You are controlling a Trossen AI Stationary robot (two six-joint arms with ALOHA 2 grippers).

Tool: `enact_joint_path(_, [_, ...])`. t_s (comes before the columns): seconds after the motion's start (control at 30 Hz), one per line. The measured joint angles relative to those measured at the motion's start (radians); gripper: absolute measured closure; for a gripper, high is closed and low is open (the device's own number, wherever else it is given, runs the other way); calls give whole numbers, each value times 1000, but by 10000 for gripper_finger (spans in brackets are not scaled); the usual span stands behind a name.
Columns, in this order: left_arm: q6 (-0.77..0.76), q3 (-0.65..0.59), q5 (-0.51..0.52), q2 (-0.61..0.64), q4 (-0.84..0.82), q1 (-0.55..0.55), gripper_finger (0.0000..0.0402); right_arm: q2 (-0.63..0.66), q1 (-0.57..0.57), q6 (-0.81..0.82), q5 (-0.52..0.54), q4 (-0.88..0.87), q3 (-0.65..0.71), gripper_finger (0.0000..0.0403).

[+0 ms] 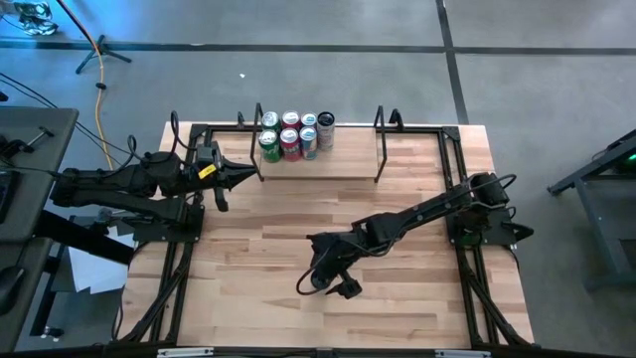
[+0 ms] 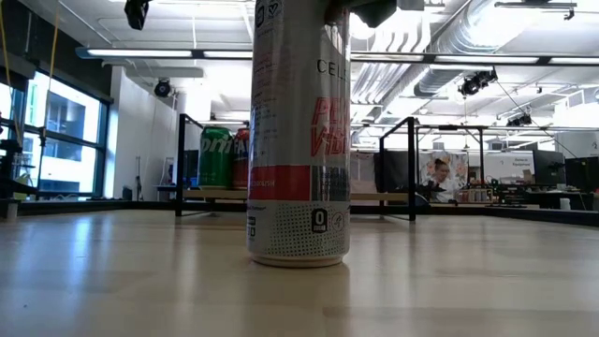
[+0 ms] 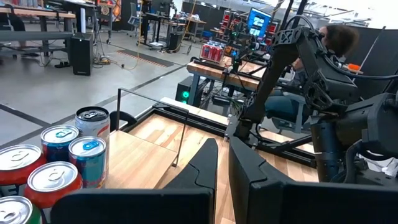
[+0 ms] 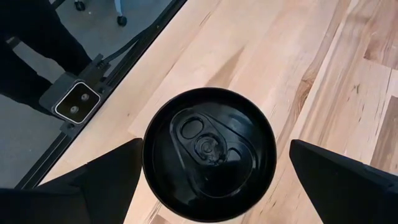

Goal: Place canned beverage on shelf
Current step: Put the white pink soda can on the shelf aligned with the white pink soda can

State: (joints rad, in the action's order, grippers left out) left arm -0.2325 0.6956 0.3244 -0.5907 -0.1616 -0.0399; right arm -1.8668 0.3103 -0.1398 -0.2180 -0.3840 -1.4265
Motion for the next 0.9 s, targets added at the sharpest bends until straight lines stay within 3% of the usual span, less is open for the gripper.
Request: enact_joint_path(0.9, [0, 0, 0, 0, 0, 0, 398, 0, 0, 0, -1, 47, 1, 14])
